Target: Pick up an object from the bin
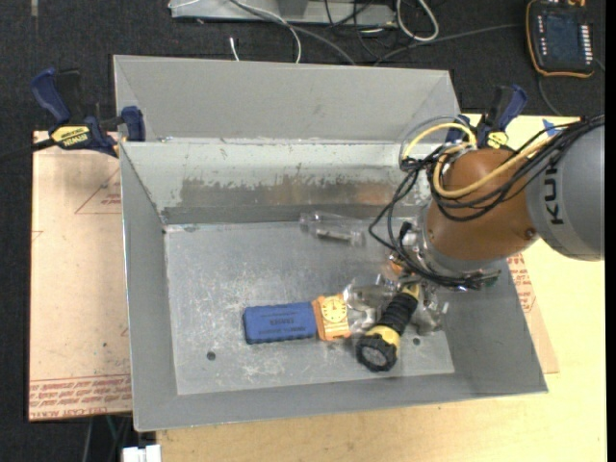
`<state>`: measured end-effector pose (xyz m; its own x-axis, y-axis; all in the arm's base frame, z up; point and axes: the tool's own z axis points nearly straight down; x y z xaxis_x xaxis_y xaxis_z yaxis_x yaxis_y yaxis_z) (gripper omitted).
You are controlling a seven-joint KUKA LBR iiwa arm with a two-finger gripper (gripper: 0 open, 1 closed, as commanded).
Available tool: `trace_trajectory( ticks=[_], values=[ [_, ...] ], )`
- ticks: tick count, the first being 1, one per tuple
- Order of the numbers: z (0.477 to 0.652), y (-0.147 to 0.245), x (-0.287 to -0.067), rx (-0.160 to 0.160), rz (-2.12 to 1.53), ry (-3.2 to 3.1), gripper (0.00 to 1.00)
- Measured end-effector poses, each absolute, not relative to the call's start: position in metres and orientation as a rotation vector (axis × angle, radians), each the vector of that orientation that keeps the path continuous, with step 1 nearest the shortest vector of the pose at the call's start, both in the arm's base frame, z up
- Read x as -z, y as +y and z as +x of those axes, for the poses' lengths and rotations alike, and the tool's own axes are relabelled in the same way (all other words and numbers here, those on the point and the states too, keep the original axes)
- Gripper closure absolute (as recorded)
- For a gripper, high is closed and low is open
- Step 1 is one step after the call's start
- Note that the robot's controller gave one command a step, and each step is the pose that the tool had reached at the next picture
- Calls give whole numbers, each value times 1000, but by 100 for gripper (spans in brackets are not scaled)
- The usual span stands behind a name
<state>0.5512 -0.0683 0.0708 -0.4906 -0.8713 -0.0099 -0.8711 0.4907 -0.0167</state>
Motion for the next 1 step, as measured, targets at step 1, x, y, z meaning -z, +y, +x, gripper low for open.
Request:
trace_trajectory(
  ticks=[1],
  values=[
    [555, -81, -73, 5, -1820, 2540, 100]
  ],
)
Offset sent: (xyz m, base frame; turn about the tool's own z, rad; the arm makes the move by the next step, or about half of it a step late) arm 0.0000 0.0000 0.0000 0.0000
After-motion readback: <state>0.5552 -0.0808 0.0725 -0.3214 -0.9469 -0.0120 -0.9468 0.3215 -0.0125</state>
